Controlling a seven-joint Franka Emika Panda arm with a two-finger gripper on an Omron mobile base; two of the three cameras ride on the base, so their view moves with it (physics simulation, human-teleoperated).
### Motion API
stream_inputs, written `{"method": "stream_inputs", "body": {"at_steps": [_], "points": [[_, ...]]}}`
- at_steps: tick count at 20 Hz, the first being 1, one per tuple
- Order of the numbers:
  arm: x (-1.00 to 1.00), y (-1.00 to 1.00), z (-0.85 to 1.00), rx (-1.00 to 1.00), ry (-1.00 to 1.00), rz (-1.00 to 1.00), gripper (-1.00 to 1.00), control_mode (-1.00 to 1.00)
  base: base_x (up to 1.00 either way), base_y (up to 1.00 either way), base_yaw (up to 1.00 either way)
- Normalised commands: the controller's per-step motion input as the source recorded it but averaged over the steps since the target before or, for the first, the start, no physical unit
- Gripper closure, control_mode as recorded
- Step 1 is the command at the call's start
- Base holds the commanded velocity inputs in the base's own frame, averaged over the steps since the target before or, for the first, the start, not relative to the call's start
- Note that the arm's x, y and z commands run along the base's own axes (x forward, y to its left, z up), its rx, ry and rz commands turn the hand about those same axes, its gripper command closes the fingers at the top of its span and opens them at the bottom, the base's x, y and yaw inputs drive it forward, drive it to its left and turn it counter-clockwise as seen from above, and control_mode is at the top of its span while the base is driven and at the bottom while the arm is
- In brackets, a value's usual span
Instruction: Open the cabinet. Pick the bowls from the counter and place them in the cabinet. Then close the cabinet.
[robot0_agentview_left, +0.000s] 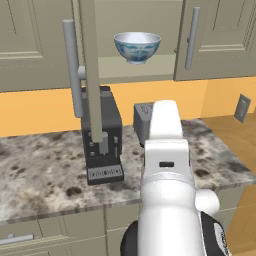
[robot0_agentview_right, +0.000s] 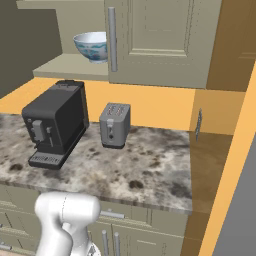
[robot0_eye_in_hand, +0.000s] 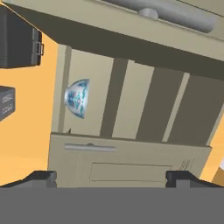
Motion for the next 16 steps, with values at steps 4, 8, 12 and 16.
{"method": "stream_inputs", "body": {"at_steps": [4, 8, 12, 16], "points": [[0.23, 0.48, -0.11, -0.07, 0.00, -0.07, -1.00, -1.00, 0.00, 0.00, 0.00], [0.13, 0.50, -0.04, -0.04, 0.00, -0.06, -1.00, -1.00, 0.00, 0.00, 0.00], [0.16, 0.42, -0.03, -0.02, 0.00, -0.06, -1.00, -1.00, 0.00, 0.00, 0.00], [0.16, 0.43, -0.05, -0.01, 0.00, -0.06, -1.00, -1.00, 0.00, 0.00, 0.00]]}}
